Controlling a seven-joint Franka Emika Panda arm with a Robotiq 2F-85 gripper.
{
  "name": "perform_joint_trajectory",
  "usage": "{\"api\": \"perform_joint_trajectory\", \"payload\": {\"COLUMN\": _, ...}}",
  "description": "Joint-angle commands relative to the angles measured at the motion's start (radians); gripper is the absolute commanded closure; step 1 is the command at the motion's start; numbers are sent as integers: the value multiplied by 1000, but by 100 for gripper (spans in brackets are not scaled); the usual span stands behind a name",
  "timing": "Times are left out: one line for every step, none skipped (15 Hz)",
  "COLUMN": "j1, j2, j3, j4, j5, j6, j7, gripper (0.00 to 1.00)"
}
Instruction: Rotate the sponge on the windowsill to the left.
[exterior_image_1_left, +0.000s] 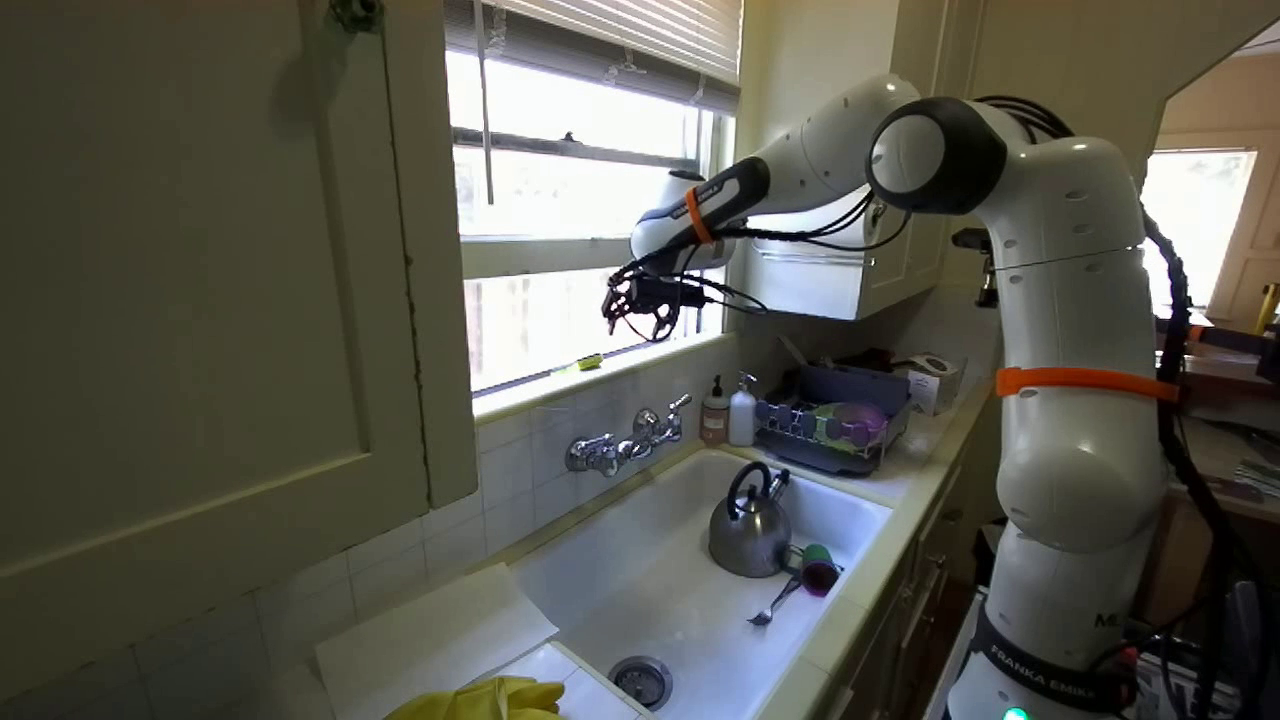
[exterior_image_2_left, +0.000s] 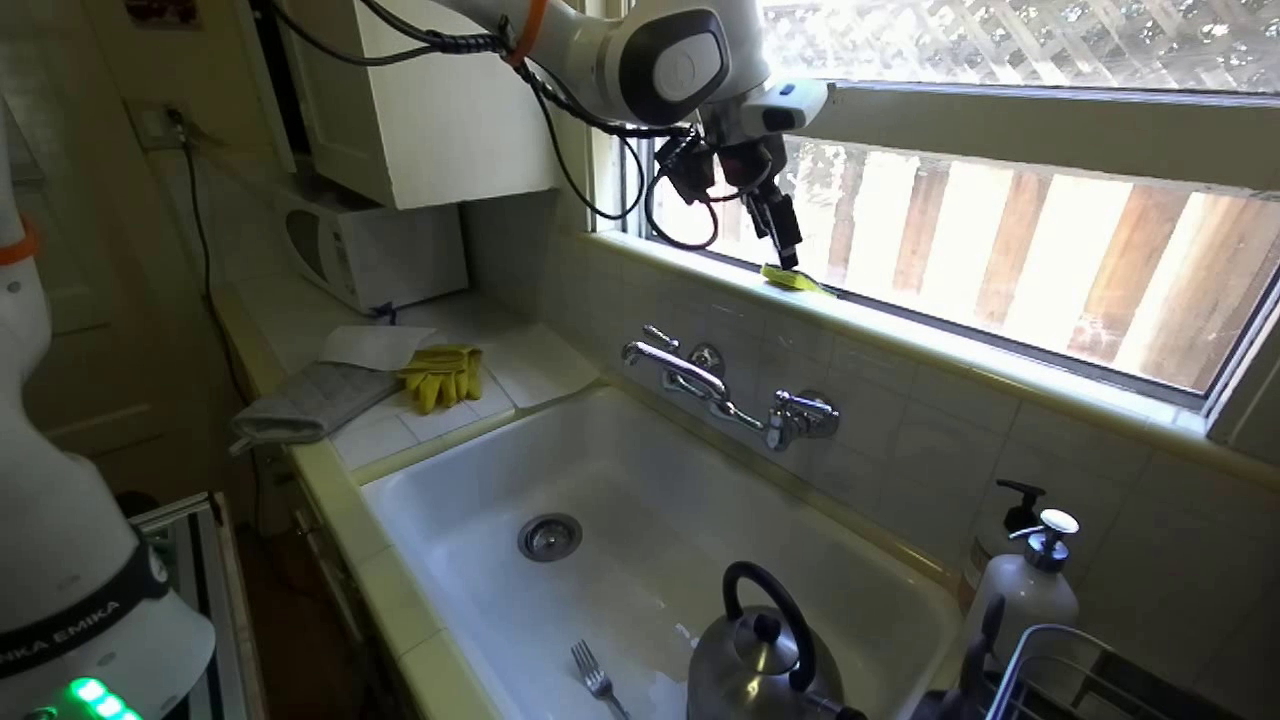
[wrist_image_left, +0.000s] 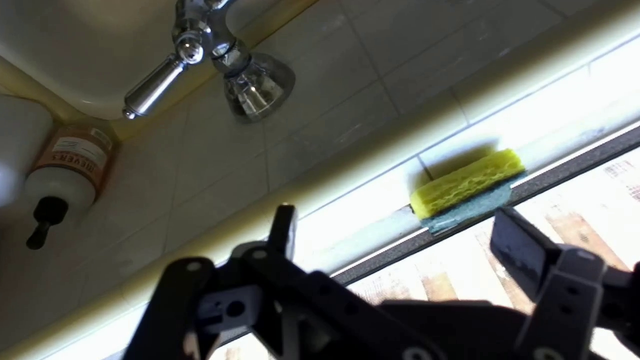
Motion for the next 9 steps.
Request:
{"api": "perform_joint_trajectory", "payload": {"j1": 10, "j2": 76, "j3": -12, "j4": 85, "j5": 50, "j6": -4, "j7": -37, "gripper": 0}}
{"api": "perform_joint_trajectory", "payload": {"j1": 9, "j2": 94, "j3": -8, "j4": 106, "j5": 59, "j6": -3, "j7": -50, "gripper": 0}}
{"api": "perform_joint_trajectory", "payload": {"j1": 12, "j2": 111, "j3": -9, "j4": 126, "j5": 60, "j6": -6, "j7": -49, "gripper": 0}}
{"api": "perform_joint_trajectory", "payload": {"j1": 13, "j2": 130, "j3": -7, "j4": 148, "j5": 63, "j6": -7, "j7": -55, "gripper": 0}}
{"api": "perform_joint_trajectory", "payload": {"j1": 14, "j2": 146, "j3": -6, "j4": 168, "j5": 65, "j6": -11, "j7": -58, "gripper": 0}}
{"api": "perform_joint_trajectory", "payload": {"j1": 15, "j2": 164, "j3": -4, "j4": 190, "j5": 68, "j6": -9, "j7": -60, "gripper": 0}}
{"api": "perform_joint_trajectory", "payload": {"j1": 19, "j2": 179, "j3": -3, "j4": 209, "j5": 69, "j6": -10, "j7": -59, "gripper": 0}}
{"api": "perform_joint_trajectory", "payload": {"j1": 22, "j2": 193, "j3": -2, "j4": 227, "j5": 69, "j6": -10, "j7": -59, "gripper": 0}}
{"api": "perform_joint_trajectory", "payload": {"j1": 24, "j2": 210, "j3": 1, "j4": 248, "j5": 71, "j6": -12, "j7": -59, "gripper": 0}}
